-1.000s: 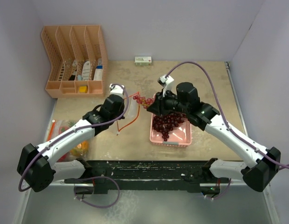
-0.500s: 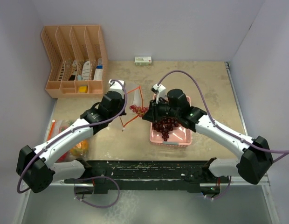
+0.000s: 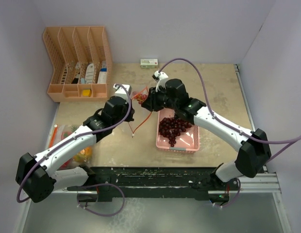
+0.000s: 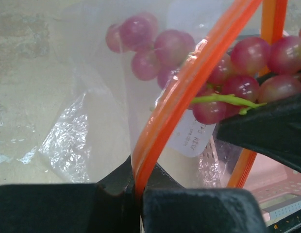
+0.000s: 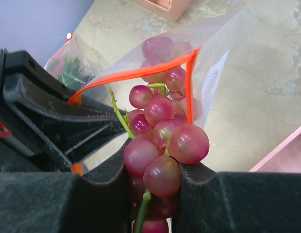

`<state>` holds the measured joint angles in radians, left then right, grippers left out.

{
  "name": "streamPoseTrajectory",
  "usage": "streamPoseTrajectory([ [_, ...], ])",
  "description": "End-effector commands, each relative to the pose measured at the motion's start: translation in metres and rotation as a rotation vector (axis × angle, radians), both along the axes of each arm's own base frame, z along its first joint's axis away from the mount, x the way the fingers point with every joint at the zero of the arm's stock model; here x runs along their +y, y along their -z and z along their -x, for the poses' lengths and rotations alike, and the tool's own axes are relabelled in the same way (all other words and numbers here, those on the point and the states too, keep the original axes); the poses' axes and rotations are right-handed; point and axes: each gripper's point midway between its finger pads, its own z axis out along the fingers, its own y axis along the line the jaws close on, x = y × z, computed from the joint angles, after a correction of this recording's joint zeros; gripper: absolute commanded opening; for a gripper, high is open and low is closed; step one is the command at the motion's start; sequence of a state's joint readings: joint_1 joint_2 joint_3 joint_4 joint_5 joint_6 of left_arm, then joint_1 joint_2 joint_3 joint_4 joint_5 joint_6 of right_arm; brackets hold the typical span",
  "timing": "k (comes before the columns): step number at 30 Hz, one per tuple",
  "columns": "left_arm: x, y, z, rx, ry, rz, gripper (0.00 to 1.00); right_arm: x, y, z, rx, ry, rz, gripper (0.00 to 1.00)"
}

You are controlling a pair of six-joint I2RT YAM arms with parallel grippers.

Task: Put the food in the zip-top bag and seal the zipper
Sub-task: Place the fake fruit in the zipper food storage bag, then pick up the fake fruit from the bin.

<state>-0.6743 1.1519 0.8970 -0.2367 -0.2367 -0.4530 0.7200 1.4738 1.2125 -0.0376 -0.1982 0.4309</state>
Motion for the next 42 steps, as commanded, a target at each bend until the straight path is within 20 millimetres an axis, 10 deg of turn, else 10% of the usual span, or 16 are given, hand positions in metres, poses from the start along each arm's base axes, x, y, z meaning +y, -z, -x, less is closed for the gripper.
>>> streamPoseTrajectory([
  [1,-0.015,-0.018,-0.008,-0.047,0.027,0.083,0.00,0.011,-0.003,-0.011,0.011,0.044,-0.014,0.02],
  [7,-0.021,-0.032,-0.012,-0.070,0.043,0.098,0.00,0.011,0.021,-0.018,0.029,0.135,0.133,0.32],
  [12,-0.022,-0.028,-0.013,-0.058,0.045,0.090,0.00,0.001,0.022,-0.014,0.002,0.169,0.216,0.98],
  [24,0.000,0.003,-0.010,-0.022,-0.028,-0.006,0.00,-0.072,-0.001,0.035,-0.011,0.240,0.250,1.00],
  [29,0.000,0.008,-0.007,-0.008,-0.023,0.000,0.00,-0.101,0.055,0.032,0.146,0.323,0.370,1.00],
  [42,0.011,0.010,-0.001,-0.010,-0.044,-0.021,0.00,-0.103,0.149,0.009,0.313,0.359,0.450,0.87],
])
